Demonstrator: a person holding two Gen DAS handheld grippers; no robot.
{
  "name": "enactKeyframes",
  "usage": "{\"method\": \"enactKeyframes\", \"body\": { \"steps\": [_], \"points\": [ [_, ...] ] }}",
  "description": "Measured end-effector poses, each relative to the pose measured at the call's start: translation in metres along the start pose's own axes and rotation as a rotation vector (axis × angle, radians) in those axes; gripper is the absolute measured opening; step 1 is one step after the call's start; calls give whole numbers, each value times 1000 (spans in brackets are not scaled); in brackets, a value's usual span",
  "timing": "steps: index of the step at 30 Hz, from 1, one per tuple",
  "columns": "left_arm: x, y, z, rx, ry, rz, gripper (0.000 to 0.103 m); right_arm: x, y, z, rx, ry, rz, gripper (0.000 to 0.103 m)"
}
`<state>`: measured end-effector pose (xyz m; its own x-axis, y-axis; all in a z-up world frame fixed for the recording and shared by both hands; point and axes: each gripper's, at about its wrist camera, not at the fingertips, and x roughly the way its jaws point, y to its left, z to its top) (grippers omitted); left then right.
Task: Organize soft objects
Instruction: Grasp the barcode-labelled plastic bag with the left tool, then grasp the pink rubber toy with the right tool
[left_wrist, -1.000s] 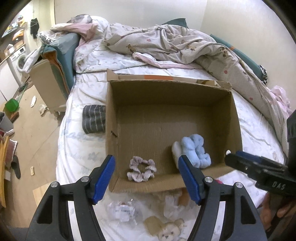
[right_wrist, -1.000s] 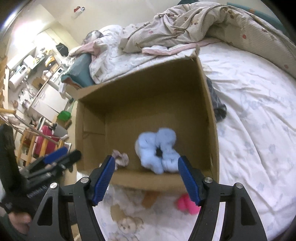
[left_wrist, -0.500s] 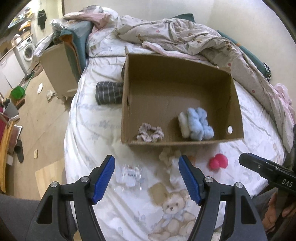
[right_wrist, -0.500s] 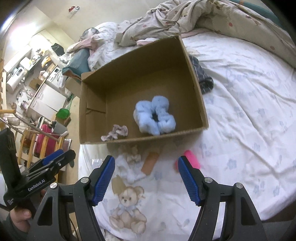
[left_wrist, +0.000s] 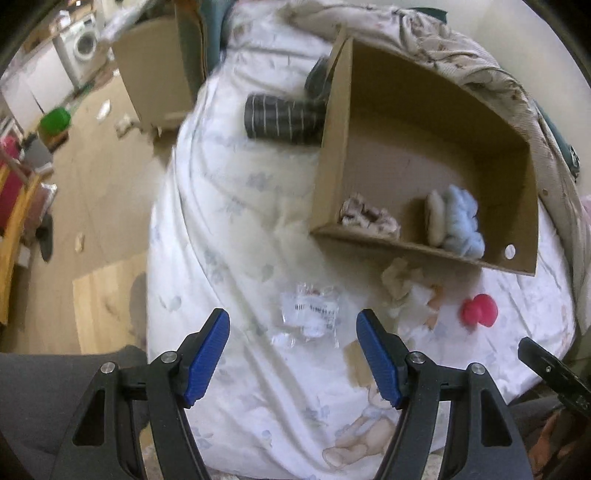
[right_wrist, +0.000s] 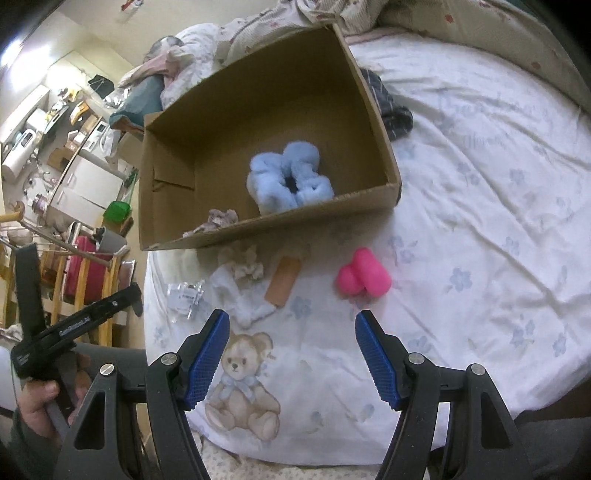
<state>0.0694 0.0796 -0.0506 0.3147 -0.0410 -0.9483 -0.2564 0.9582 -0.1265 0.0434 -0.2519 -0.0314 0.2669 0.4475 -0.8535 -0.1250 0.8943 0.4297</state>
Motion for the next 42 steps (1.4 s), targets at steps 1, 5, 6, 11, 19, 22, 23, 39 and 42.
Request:
{"method": "enactKeyframes", "body": {
  "steps": [1,5,6,11,19,22,23,39,42],
  "points": [
    [5,1,-1,-6,21,-5,68,1,-1,0,5,7,-4,75],
    [29,-8,0,26,73,27,68,5,-2,0,26,25,11,75],
    [36,-12,2,40,83,34,68,6,-2,1,23,26,9,75],
    [69,-18,9,71,145,60,67,13,-4,2,30,49,5,75],
    [97,-32,10,114,171,95,58,20,-11,3,52,69,-3,75],
    [97,-37,9,145,167,112,31,21,-13,5,66,69,-5,75],
    [97,-38,9,148,168,109,26,21,-15,6,74,69,-9,75],
    [52,-28,11,106,101,50,21,80,-34,42,77,134,-184,75],
    [48,-27,8,114,93,63,20,91,-33,46,61,140,-200,75]
  ]
}}
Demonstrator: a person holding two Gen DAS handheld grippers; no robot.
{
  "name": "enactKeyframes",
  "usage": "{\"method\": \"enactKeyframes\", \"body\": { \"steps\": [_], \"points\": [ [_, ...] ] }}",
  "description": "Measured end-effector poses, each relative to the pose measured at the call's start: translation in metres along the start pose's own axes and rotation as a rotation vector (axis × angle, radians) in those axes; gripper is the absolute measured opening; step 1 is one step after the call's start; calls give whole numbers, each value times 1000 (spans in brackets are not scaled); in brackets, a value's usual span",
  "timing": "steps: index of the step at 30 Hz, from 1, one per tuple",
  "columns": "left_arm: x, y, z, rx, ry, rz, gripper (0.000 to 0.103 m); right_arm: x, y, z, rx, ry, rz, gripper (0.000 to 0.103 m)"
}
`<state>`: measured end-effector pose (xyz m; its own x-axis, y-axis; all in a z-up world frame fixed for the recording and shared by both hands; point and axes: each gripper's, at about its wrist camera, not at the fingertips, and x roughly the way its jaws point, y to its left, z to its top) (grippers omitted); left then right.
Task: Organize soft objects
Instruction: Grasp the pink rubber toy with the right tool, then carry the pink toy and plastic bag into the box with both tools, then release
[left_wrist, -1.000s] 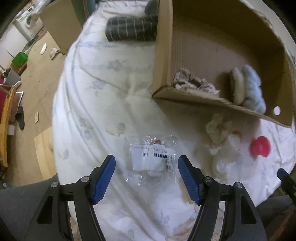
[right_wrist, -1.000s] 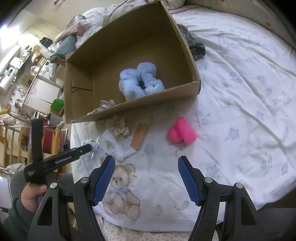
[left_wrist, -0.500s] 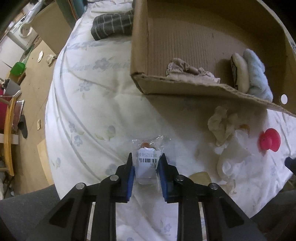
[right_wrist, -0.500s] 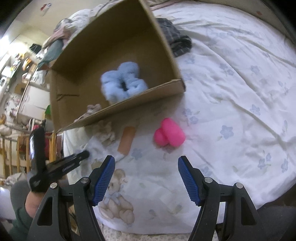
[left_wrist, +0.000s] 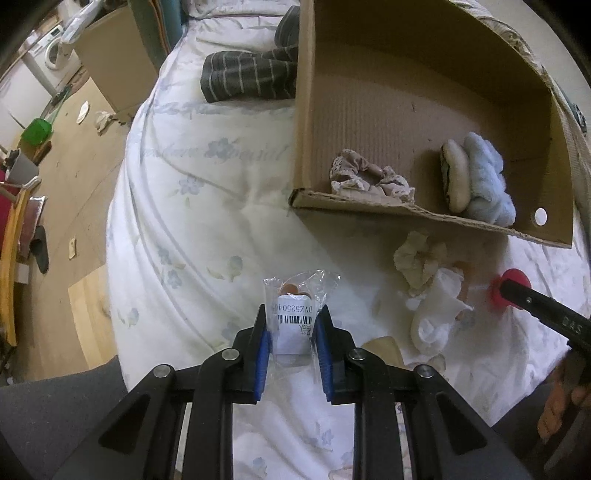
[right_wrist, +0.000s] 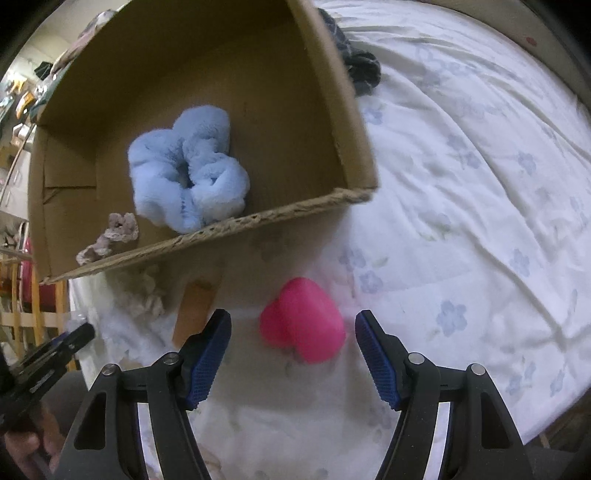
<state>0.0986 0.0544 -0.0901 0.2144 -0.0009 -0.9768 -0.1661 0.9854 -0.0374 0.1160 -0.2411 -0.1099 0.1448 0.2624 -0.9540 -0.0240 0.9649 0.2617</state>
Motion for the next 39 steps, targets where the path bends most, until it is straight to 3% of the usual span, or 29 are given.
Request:
{"method": "enactKeyframes", "body": {
  "steps": [6,10,21,27,30,39],
  "points": [
    [-6,-3,-3,7,-15,4,20,11,1,4,12,4,-7,73],
    [-7,-5,-7,-3,-22,23,20,13,-1,5,17,8,-6,50],
    [-21,-5,-16,-17,-70,28,20,-4,12,-10,-21,-19,24,50],
    [-53,-13,-25,-14,-147,20,20,-26,21,-24,-55,-47,75,50],
    [-76,-21,-31,18,-228,89,20,-43,23,-33,-73,-67,108,50],
    [-130,-36,-21,52,-311,4,20,-109,17,-45,-84,-189,213,50]
  ]
}}
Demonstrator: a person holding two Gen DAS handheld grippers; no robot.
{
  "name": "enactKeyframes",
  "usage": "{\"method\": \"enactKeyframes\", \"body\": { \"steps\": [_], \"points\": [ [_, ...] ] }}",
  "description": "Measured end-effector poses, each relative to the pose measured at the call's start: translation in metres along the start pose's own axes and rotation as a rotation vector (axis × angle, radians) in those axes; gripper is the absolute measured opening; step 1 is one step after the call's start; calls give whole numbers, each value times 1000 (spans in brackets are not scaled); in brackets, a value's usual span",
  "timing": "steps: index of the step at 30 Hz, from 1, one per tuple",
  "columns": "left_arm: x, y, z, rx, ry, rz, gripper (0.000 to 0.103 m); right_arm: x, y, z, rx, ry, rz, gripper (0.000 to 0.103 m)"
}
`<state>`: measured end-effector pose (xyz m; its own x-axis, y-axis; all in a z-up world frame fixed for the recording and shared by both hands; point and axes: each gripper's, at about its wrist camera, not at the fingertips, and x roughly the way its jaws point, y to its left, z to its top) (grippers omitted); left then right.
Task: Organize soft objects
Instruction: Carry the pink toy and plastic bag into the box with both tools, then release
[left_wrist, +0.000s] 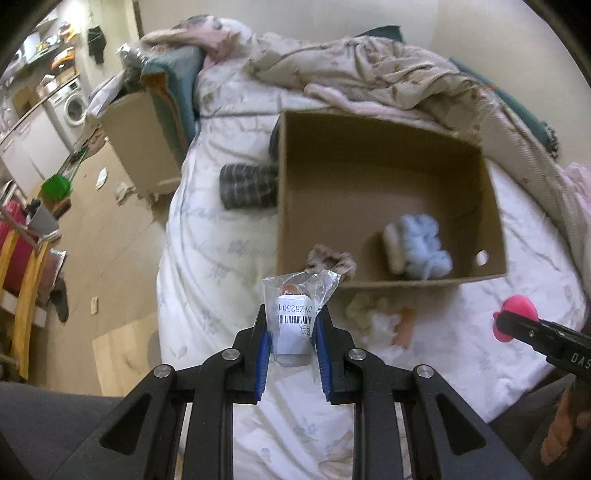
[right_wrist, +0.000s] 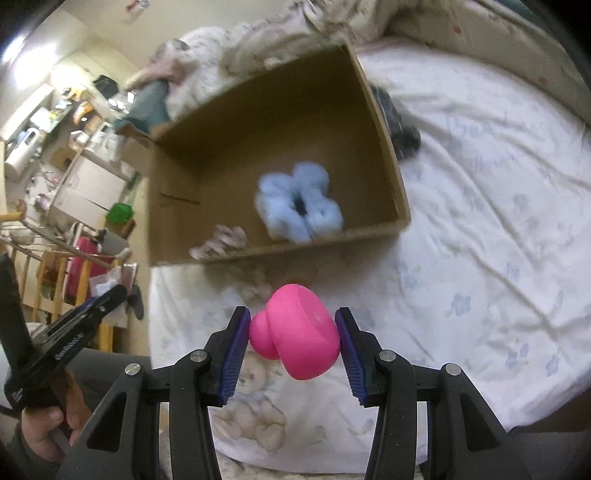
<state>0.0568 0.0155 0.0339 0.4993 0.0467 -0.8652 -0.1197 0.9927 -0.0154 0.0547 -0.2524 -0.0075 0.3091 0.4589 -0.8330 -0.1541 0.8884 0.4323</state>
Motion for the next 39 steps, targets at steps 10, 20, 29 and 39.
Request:
{"method": "enactKeyframes", "body": {
  "steps": [10,20,29,39],
  "points": [
    [-27,-21,47,79,-99,-77,20,-39,31,44,-77,-134,72,50],
    [8,-25,84,82,-92,-92,20,-28,39,85,-129,-177,82,50],
    [68,-23,80,38,-15,-103,20,15,10,87,-67,-143,108,50],
    [97,-34,70,78,37,-124,20,58,-5,85,3,-38,110,50]
  ]
}}
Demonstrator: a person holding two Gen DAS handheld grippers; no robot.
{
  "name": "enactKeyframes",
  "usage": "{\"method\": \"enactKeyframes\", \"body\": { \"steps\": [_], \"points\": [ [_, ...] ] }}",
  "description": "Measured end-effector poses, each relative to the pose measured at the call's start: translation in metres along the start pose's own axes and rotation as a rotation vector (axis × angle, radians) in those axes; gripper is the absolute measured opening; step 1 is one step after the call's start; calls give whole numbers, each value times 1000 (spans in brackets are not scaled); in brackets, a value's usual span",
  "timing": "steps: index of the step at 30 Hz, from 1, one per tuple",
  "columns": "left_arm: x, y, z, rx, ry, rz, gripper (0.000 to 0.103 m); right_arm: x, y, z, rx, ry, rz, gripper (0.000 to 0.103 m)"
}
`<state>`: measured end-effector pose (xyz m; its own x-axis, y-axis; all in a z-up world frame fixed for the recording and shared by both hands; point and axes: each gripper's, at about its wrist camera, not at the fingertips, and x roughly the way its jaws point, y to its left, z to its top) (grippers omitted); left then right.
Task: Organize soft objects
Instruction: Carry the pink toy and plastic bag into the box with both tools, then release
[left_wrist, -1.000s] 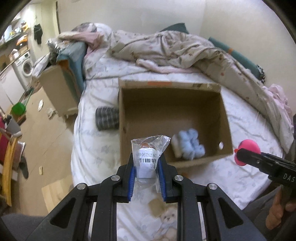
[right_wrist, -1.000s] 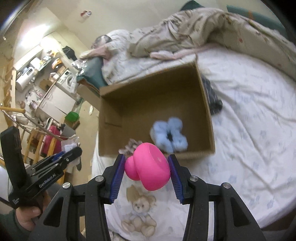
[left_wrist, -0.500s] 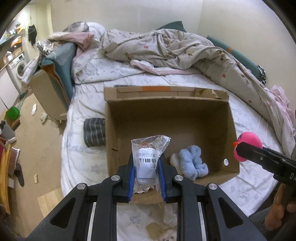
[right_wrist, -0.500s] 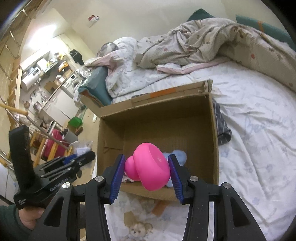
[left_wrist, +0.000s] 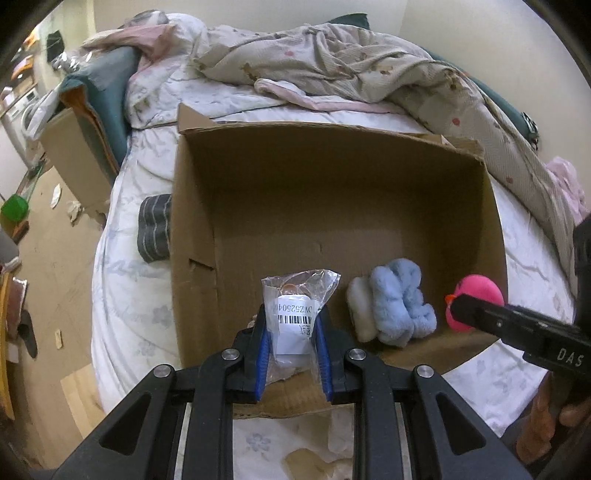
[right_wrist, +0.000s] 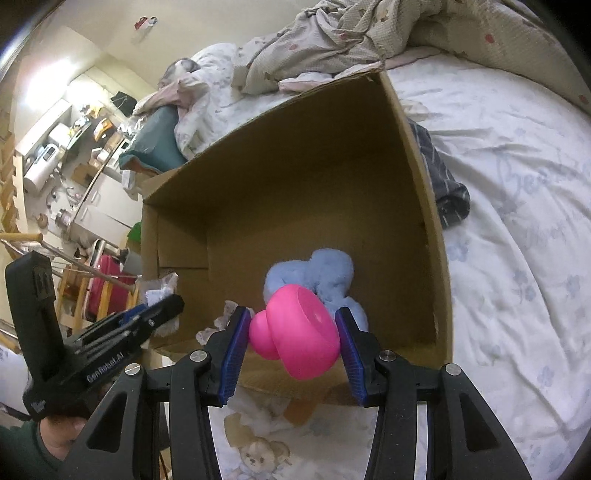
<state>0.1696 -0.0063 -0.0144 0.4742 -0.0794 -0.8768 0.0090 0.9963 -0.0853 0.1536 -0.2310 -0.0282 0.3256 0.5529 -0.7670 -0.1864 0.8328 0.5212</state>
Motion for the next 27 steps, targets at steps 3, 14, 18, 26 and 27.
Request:
{"method": "enactKeyframes", "body": {
  "steps": [3,14,18,26,27],
  "points": [
    [4,-4,-1,12,10,-4,20,3,8,1,-24,3,-1,50],
    [11,-10,-4,26,21,-32,20,21,13,3,-31,42,-41,50],
    [14,-12,-5,47,27,-41,21,19,11,5,-19,26,-25,50],
    [10,-21,-5,76,14,-40,45,12,12,5,-20,-11,-12,59],
    [9,-21,-5,80,8,-33,58,11,12,5,-20,-21,-13,64]
  ]
}}
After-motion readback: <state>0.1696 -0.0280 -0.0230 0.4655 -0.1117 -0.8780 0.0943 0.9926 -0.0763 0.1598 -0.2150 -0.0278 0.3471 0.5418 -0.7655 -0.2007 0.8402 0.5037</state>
